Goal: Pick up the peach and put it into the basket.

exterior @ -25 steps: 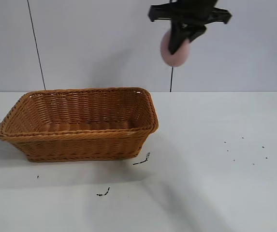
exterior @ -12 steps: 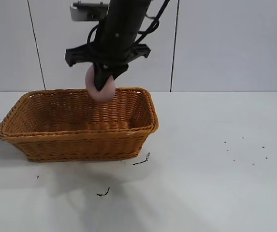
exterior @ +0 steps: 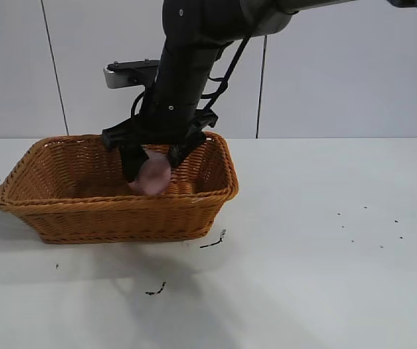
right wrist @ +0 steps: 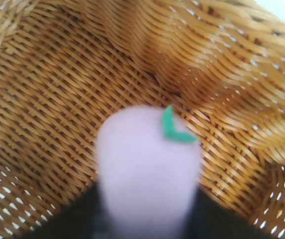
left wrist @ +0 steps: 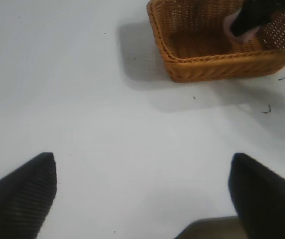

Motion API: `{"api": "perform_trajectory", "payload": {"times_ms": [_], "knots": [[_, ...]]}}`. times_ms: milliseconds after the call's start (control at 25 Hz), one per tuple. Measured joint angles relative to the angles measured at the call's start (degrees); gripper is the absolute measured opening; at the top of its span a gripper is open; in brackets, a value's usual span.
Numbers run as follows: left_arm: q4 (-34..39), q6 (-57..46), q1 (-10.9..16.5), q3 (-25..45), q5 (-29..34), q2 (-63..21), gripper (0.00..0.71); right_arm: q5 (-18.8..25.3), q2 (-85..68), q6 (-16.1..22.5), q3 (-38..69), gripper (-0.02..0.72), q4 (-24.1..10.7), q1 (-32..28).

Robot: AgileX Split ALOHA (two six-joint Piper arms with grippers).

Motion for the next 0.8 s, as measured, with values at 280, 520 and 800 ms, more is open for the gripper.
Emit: {"api": "perform_trajectory", "payload": {"times_ms": [280,520,800], "knots": [[0.00,0.00,0.00,0.00,0.00,0.00,0.692,2.55,-1.63,0.25,-3.81,0.689,0.43,-4.21],[0.00,0.00,0.00,0.00,0.00,0.00,0.692,4.61,-1.70,0.50,-6.98,0.689,0.26,-16.24],[0.00,0.00,0.00,0.00,0.00,0.00,0.692,8.61,-1.70,0.50,-6.98,0.690,0.15,-27.63]]}}
